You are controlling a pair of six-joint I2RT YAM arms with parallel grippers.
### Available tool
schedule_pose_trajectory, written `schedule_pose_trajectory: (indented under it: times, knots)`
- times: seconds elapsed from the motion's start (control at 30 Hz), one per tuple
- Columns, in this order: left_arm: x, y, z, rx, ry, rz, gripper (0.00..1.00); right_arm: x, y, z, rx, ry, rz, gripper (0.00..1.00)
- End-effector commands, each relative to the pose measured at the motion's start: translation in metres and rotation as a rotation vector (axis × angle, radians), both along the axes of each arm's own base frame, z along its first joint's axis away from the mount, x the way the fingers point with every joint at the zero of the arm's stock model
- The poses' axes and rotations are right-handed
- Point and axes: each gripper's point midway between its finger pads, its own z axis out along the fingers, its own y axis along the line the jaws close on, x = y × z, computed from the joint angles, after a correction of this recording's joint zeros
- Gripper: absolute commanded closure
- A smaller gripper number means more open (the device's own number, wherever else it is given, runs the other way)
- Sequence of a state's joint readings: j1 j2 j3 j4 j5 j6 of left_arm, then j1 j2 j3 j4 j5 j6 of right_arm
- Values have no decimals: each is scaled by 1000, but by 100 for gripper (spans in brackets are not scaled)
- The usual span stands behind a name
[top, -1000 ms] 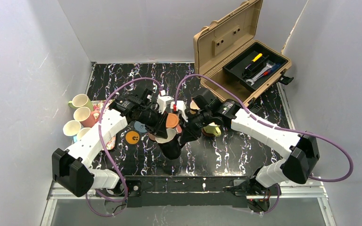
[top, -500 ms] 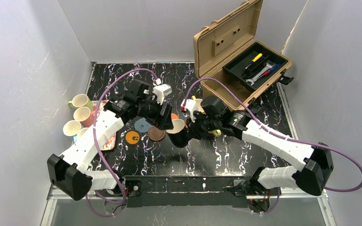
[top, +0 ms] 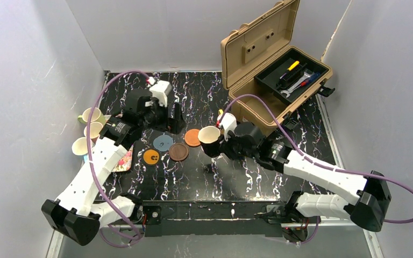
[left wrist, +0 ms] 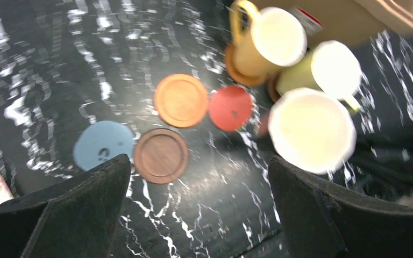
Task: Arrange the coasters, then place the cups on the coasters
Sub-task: Pick up the cup from the tray, then place the cup on the coaster.
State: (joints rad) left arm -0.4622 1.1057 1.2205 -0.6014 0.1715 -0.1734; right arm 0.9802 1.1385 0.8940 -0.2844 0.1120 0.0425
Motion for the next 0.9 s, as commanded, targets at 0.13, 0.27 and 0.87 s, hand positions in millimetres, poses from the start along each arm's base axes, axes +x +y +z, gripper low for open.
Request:
schedule_pose_trajectory:
  times: [0.13, 0.27, 0.87]
  knots:
    - [44, 96, -5, 8, -77, 473, 2, 17, 18, 45, 297, -211, -226, 99]
    - [49, 133, -6, 113, -177, 599, 2, 17, 20, 34, 317, -241, -281, 99]
    - [47, 163, -26, 183, -227, 711, 2, 28, 18, -1, 369, -305, -413, 99]
